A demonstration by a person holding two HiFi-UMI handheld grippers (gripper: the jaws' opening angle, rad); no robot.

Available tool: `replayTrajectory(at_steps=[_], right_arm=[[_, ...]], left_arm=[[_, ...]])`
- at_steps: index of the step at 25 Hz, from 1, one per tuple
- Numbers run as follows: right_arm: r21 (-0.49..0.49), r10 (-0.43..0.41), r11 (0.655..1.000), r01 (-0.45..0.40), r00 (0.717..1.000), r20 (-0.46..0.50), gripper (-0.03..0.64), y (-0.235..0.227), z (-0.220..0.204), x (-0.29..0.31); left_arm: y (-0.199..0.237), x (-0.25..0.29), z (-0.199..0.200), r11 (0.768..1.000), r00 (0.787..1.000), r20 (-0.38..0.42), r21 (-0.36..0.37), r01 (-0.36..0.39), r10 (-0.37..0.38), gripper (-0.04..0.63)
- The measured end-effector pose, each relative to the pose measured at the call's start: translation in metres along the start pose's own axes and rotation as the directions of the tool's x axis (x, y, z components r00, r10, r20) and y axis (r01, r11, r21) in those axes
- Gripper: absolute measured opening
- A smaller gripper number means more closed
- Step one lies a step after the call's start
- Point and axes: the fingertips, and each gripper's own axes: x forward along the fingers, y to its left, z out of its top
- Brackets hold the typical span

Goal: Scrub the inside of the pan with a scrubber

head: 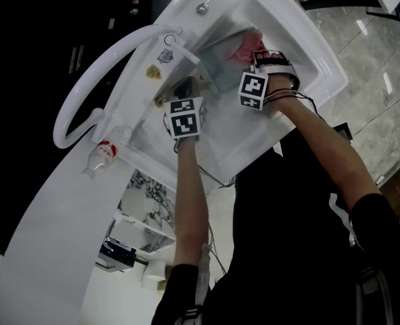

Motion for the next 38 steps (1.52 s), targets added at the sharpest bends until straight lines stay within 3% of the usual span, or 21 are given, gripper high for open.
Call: replayTrajectory(at_steps=[5,10,14,18,22,25,27,29,38], right_arm=[[-0.023,0.132,0.991,-0.131,0.988,0.080,0.025,0.021,0.012,-0.010],[-0.062,0.173,0.985,-0.163,0.961,0.215,0.025,0.035,0.049,-0.025],[-0.088,0.212,0.977,-0.194,0.922,0.324,0.025,0.047,0.088,-0.038],[-0.118,0.306,0.952,-0.283,0.864,0.400,0.025,0.059,0.115,-0.047],[-0.138,0.450,0.890,-0.435,0.786,0.423,0.025,0.070,0.124,-0.053],[-0.087,0.556,0.811,-0.579,0.716,0.422,0.025,0.076,0.120,-0.055],[-0.029,0.600,0.763,-0.646,0.690,0.404,0.025,0.076,0.112,-0.053],[0.008,0.626,0.736,-0.676,0.686,0.370,0.025,0.075,0.100,-0.050],[0.100,0.690,0.693,-0.714,0.697,0.193,0.025,0.066,0.035,-0.030]], left_arm=[[-0.001,-0.001,0.002,1.000,1.000,0.010,-0.006,0.001,-0.001,0.032],[-0.002,-0.002,0.003,1.000,1.000,0.014,-0.016,-0.001,0.001,0.032],[-0.001,-0.001,0.002,1.000,1.000,0.014,-0.017,-0.003,0.003,0.032],[-0.002,-0.001,0.003,1.000,1.000,0.017,-0.012,-0.004,0.004,0.032],[-0.004,-0.002,0.002,1.000,1.000,0.014,-0.014,-0.001,0.001,0.032],[-0.006,-0.003,0.002,1.000,1.000,0.024,-0.027,0.005,-0.004,0.032],[-0.006,-0.001,0.002,1.000,1.000,0.030,-0.021,-0.008,0.008,0.032],[-0.007,0.001,-0.001,1.000,0.999,0.020,0.004,-0.026,0.026,0.032],[-0.007,0.000,0.000,0.999,0.999,0.026,0.009,-0.037,0.036,0.032]])
